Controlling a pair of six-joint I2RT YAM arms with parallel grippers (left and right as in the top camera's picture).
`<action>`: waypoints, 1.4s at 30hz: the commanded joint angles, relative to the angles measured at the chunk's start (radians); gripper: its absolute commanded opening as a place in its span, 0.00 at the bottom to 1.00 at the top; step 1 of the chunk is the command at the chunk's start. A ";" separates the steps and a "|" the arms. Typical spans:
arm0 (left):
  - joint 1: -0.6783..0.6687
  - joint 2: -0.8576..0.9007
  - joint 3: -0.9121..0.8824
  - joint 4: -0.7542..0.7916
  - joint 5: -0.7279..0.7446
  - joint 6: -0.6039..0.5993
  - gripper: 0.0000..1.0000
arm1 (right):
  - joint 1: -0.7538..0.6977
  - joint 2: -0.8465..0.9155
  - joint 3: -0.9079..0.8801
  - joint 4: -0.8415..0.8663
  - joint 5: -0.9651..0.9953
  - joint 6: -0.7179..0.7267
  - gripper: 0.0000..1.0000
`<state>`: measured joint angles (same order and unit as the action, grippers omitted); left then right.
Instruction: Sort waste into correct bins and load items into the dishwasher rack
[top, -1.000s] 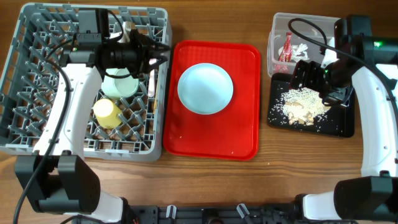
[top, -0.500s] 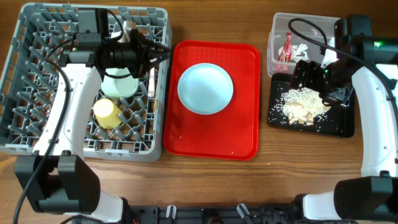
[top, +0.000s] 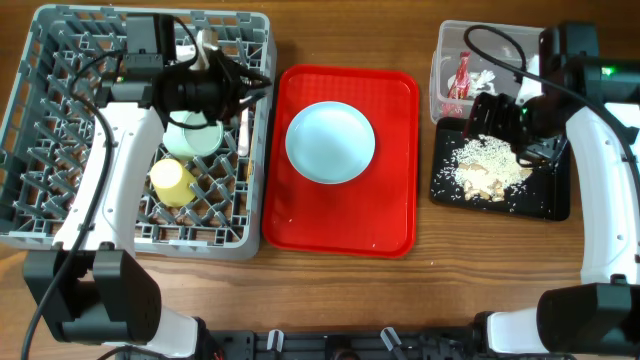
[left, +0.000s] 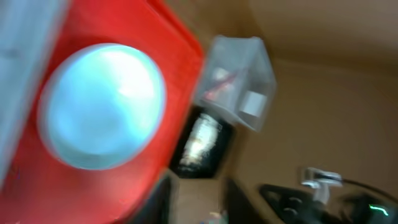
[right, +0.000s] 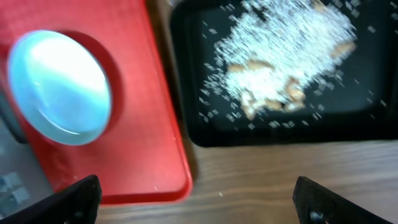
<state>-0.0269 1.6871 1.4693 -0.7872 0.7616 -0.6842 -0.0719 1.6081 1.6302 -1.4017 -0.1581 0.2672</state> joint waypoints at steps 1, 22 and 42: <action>0.019 -0.027 0.005 -0.065 -0.277 0.159 0.48 | 0.003 -0.010 0.017 0.039 -0.092 -0.006 1.00; 0.086 -0.103 0.005 -0.251 -0.581 0.259 0.57 | 0.375 0.282 -0.003 0.257 -0.077 0.155 0.98; 0.086 -0.103 0.005 -0.263 -0.581 0.259 0.57 | 0.415 0.555 -0.003 0.375 0.003 0.338 0.29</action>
<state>0.0574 1.5959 1.4693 -1.0439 0.1951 -0.4458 0.3424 2.1433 1.6295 -1.0332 -0.2062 0.5549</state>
